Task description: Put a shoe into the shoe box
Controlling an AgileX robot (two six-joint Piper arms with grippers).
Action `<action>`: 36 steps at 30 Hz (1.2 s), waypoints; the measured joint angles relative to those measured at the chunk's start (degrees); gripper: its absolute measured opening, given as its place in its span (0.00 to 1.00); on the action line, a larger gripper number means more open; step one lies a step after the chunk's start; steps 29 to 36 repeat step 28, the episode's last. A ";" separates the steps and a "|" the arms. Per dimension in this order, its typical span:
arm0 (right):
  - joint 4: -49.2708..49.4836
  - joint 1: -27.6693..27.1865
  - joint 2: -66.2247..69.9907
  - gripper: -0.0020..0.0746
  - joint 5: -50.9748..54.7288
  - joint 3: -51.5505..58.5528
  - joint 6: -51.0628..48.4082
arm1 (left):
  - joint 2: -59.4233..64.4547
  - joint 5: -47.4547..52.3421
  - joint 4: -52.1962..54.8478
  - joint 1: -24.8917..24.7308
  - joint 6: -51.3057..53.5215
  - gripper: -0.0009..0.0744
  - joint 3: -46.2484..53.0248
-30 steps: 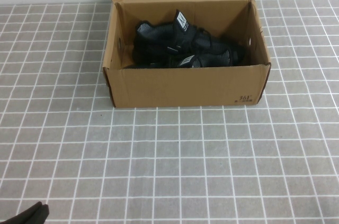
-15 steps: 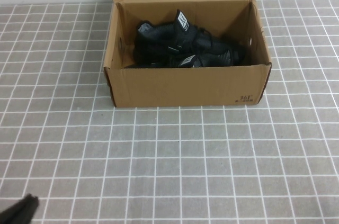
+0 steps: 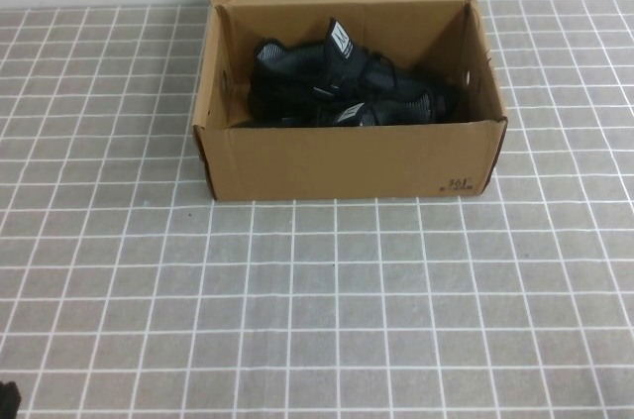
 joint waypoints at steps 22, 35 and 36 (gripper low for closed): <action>0.00 0.00 -0.02 0.01 0.00 0.00 0.00 | 0.00 1.45 0.60 0.09 0.43 0.01 0.00; 0.00 0.00 -0.12 0.01 0.00 0.00 0.00 | 0.00 1.45 0.60 0.09 0.43 0.01 0.00; 0.00 0.00 -0.12 0.01 0.00 0.00 0.00 | 0.00 1.45 0.60 0.09 0.43 0.01 0.00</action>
